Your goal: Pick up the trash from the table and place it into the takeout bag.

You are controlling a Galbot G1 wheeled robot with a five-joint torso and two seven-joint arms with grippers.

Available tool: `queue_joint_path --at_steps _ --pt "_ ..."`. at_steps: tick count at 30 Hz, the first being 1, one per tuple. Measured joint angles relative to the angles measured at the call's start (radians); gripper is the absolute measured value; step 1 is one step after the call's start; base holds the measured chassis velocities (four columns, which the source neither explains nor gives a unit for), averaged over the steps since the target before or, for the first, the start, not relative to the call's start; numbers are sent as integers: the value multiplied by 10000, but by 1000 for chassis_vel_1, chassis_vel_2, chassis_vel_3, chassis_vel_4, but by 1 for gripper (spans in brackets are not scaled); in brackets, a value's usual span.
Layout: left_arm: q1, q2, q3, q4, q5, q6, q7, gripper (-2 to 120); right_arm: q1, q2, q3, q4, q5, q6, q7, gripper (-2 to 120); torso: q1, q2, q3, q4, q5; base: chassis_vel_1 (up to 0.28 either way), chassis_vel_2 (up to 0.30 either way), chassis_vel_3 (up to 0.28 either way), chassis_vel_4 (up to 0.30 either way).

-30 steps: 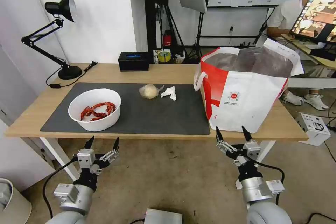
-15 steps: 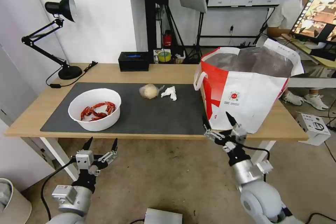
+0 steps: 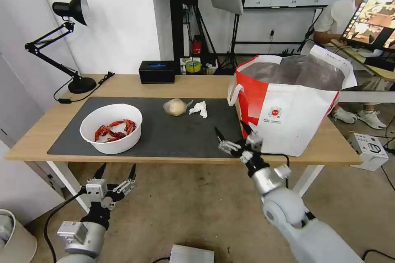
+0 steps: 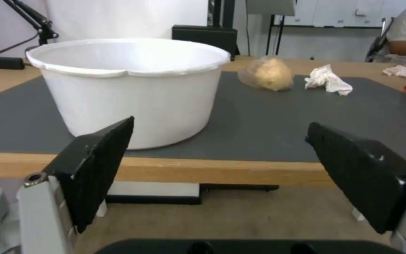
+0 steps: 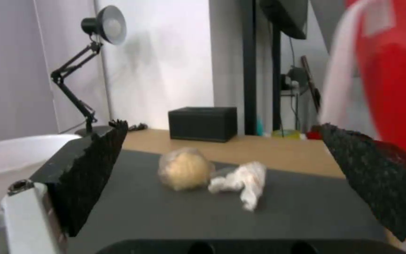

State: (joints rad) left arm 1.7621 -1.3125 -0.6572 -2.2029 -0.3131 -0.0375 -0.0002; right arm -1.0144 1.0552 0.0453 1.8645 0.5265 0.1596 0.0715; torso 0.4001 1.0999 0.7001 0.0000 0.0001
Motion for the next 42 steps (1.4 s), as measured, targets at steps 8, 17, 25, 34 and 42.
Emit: queue_joint_path --at_steps 8,17,25,34,42 --pt "-75 -262 15 -84 149 -37 18 100 2207 184 -1539 -1485 916 -310 515 100 0 1 0 -1 -1 0 0 0 0" --pt "-149 -636 44 -67 331 -167 107 100 4411 738 -2725 -2856 1897 -861 1260 100 0 0 0 1 -1 0 0 0 0" --pt "-327 -771 44 -19 339 -231 195 100 5927 1359 -3437 -4216 2680 -1553 2013 100 0 0 0 1 1 0 0 0 0" --pt "-463 -693 52 45 294 -232 202 100 7335 1994 -3956 -5888 4296 -2560 2810 100 0 0 -1 0 -1 0 0 0 0" --pt "-498 -616 66 113 264 -232 208 100 8004 2708 -4155 -7159 5082 -3457 3496 100 0 0 -1 0 -2 0 0 0 0"
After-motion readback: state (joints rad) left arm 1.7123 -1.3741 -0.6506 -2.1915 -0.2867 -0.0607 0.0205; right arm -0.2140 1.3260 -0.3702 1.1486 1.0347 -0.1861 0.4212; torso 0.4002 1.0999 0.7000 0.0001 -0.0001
